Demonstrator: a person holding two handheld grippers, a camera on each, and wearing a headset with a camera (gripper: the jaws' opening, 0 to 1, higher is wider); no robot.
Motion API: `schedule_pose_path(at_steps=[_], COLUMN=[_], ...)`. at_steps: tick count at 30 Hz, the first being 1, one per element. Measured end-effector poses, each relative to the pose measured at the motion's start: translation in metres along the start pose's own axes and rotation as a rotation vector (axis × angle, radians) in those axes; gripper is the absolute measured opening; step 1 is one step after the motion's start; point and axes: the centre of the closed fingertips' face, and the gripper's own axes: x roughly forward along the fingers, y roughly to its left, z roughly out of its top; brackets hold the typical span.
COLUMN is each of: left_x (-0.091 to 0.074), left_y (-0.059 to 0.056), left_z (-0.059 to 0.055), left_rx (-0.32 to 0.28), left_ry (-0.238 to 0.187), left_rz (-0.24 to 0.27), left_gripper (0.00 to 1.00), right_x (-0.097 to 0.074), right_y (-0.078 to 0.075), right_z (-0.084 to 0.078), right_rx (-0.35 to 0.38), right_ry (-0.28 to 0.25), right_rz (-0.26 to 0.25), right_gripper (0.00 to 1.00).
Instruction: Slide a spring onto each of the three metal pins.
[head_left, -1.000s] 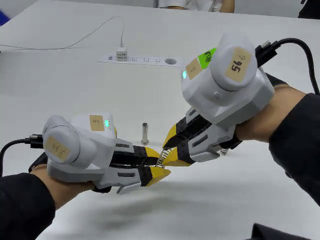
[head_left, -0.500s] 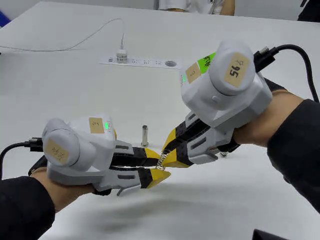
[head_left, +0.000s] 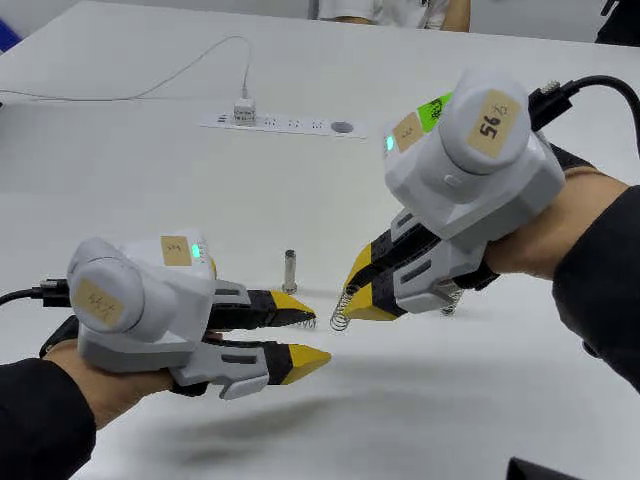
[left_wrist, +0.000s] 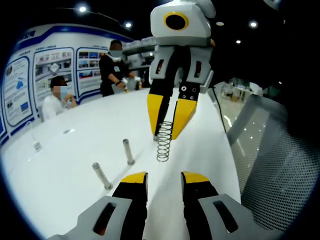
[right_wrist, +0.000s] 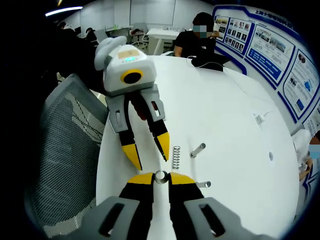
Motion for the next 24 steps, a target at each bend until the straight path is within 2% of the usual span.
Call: schedule_pose_path(at_steps=[10,24], left_x=[-0.013,-0.015], left_y=[0.009,0.008], left_z=[-0.011,-0.015], left_rx=[-0.042,-0.057], left_ry=[0.006,0.005], left_rz=[0.050,0.061], left_gripper=[0.31,0.32], right_x=[-0.012,-0.020], right_y=[-0.024,-0.044], right_z=[-0.012,-0.014], right_rx=[0.030,0.039], right_ry=[0.019,0.044], right_rz=[-0.063,-0.108], right_gripper=[0.12,0.12])
